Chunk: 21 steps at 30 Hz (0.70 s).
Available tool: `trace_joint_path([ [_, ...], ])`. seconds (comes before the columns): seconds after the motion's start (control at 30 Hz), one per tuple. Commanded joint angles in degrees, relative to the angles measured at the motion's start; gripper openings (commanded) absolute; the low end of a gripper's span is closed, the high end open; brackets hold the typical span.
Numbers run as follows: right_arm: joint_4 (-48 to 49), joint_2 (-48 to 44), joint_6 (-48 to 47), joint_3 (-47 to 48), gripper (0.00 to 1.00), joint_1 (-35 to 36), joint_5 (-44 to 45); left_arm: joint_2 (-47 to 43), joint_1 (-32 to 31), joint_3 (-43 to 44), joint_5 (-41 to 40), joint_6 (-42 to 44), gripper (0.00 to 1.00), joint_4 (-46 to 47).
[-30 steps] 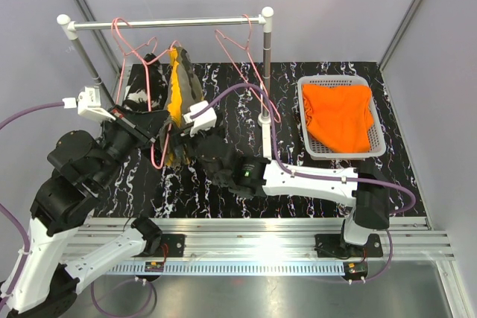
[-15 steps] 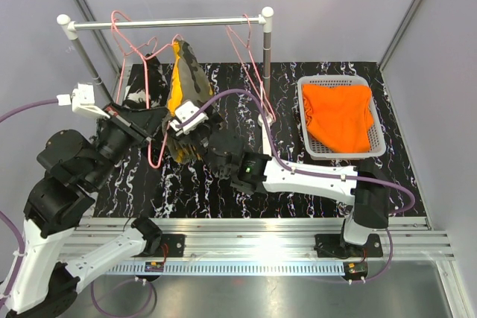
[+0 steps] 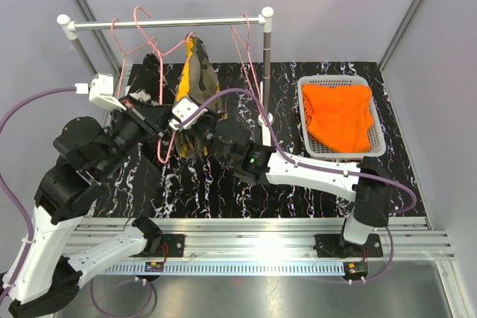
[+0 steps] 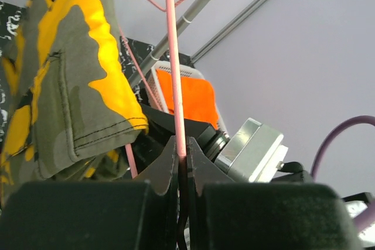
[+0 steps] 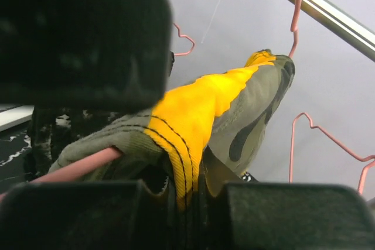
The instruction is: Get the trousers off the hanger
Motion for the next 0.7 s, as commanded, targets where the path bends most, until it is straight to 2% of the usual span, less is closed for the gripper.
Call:
trace_joint_path([
  [0.0,2.5,-2.3,-3.2,2.6,0.06,-1.2,-2.9,-0.2,-0.3,3.6,3.7,1.7,0.00,7.7],
  [0.07,3.7,-2.5,-4.1,2.4,0.00,-1.4,-1.1,-0.5,-0.3,2.8,1.8,2.2,0.00,6.4],
  [0.13,6.3,-2.6,-5.9,2.2,0.00,-1.9,0.6,-1.7,-0.3,0.3,0.0,2.3,0.00,5.2],
  [0.3,5.9,-3.9,-6.4,3.9,0.00,-4.3,5.7,-5.1,-0.3,-6.9,-8.6,1.6,0.00,2.5],
  [0.5,1.7,-6.0,-5.5,6.7,0.00,-5.8,5.2,-7.3,-0.3,-15.3,-11.0,0.3,0.00,1.7],
  [0.67,0.8,-6.4,-5.6,9.9,0.00,-6.1,5.0,-8.7,-0.3,-20.0,-9.5,-1.3,0.00,2.4],
])
